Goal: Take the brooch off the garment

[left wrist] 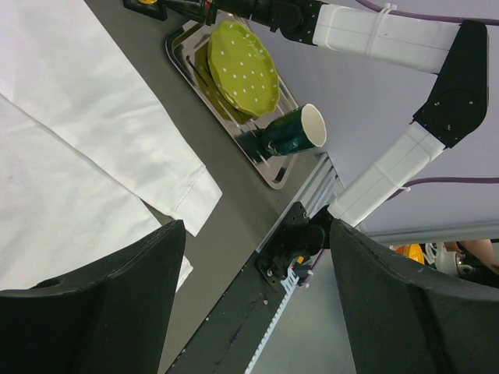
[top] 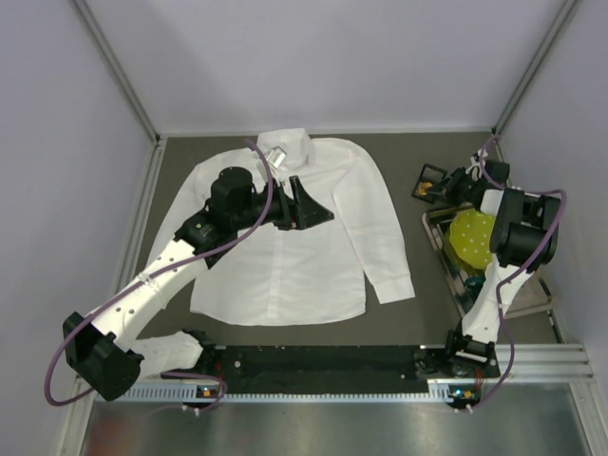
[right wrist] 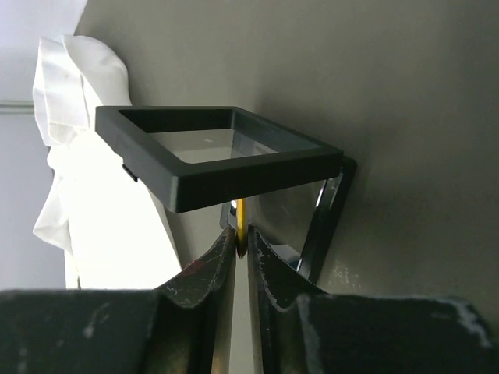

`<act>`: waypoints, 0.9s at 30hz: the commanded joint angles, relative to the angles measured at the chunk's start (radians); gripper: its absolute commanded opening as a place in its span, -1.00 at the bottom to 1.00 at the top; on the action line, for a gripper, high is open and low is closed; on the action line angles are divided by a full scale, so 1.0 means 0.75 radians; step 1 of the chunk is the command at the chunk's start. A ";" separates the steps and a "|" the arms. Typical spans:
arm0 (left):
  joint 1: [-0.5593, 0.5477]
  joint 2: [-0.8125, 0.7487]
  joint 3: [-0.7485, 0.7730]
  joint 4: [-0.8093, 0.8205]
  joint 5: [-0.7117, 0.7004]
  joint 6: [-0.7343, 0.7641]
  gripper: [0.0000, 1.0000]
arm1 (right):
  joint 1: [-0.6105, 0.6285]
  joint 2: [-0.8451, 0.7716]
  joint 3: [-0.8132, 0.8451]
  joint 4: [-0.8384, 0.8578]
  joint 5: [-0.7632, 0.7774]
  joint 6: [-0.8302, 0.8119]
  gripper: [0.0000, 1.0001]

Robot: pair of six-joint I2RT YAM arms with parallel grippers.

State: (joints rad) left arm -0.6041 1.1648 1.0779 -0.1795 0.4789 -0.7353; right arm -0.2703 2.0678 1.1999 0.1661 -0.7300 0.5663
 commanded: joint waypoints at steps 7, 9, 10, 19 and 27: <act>0.004 -0.046 -0.001 0.072 0.018 -0.010 0.59 | 0.015 -0.037 0.038 -0.056 0.073 -0.082 -0.56; 0.004 -0.050 -0.001 0.072 0.018 -0.008 0.59 | 0.015 -0.053 0.030 -0.050 0.075 -0.084 -0.51; 0.004 -0.050 -0.003 0.070 0.018 -0.010 0.59 | 0.015 -0.057 0.022 -0.048 0.077 -0.084 -0.49; 0.006 -0.048 -0.003 0.076 0.024 -0.014 0.59 | 0.015 -0.125 0.004 -0.076 0.108 -0.099 -0.33; 0.004 -0.050 -0.010 0.086 0.028 -0.018 0.59 | 0.015 -0.151 0.004 -0.127 0.153 -0.125 -0.28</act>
State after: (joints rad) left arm -0.6037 1.1538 1.0767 -0.1776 0.4828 -0.7422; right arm -0.2703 2.0151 1.1988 0.0845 -0.6415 0.4973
